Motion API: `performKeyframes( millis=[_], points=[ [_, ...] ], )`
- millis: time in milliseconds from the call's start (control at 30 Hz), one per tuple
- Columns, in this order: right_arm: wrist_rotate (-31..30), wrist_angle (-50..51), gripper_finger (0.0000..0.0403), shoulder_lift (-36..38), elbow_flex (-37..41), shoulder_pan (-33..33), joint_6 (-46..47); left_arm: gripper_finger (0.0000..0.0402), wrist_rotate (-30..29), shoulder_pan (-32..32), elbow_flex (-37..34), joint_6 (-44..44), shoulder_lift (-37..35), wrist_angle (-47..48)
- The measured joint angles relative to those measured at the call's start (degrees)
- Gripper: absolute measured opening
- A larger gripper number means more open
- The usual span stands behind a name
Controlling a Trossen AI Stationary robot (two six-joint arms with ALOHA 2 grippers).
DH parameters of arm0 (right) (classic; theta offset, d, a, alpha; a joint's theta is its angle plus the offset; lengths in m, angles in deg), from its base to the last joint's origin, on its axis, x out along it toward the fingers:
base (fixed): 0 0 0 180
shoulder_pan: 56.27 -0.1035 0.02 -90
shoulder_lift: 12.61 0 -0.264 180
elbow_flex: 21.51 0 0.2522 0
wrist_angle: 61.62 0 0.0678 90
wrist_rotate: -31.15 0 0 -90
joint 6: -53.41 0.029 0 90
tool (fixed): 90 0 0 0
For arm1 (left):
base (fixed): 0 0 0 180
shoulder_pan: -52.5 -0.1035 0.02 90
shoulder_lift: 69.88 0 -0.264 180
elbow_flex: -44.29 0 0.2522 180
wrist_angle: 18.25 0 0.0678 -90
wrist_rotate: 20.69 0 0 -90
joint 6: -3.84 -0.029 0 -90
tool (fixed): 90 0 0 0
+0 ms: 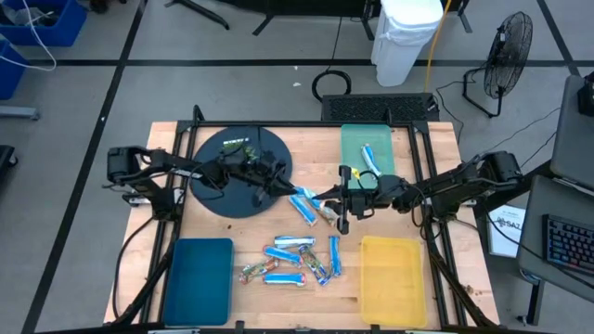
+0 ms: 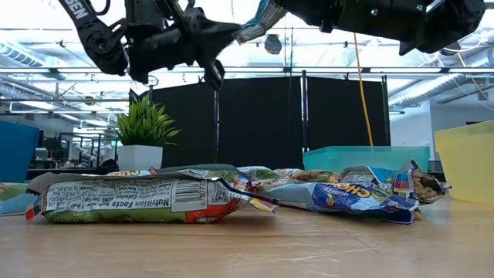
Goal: Pick and place Granola Bars by type
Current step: Put the yellow granola bar into the green bin
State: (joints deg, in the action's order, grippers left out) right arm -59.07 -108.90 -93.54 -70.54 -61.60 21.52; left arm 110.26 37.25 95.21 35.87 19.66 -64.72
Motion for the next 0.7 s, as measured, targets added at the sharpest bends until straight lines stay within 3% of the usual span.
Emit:
performKeyframes(
  millis=[200, 367, 533, 700],
  points=[
    [0.0, 1.3, 0.0008, 0.0, 0.0, 0.0, 1.2, 0.0083, 10.7, -4.4, 0.0, 2.3, -4.8, -0.3],
    [-0.1, 2.6, 0.0007, 0.0, 0.0, 0.0, 2.7, 0.0096, 17.3, -5.1, 0.0, -0.5, -9.2, -0.3],
    [-3.6, 10.1, 0.0007, 3.6, 0.1, -0.4, 7.1, 0.0103, 26.9, -5.0, -1.8, -4.6, -13.5, 0.0],
    [-4.5, 14.8, 0.0007, 10.7, 3.5, -1.2, 14.6, 0.0103, 24.6, -5.7, -9.5, -8.2, -19.5, 0.1]
  ],
)
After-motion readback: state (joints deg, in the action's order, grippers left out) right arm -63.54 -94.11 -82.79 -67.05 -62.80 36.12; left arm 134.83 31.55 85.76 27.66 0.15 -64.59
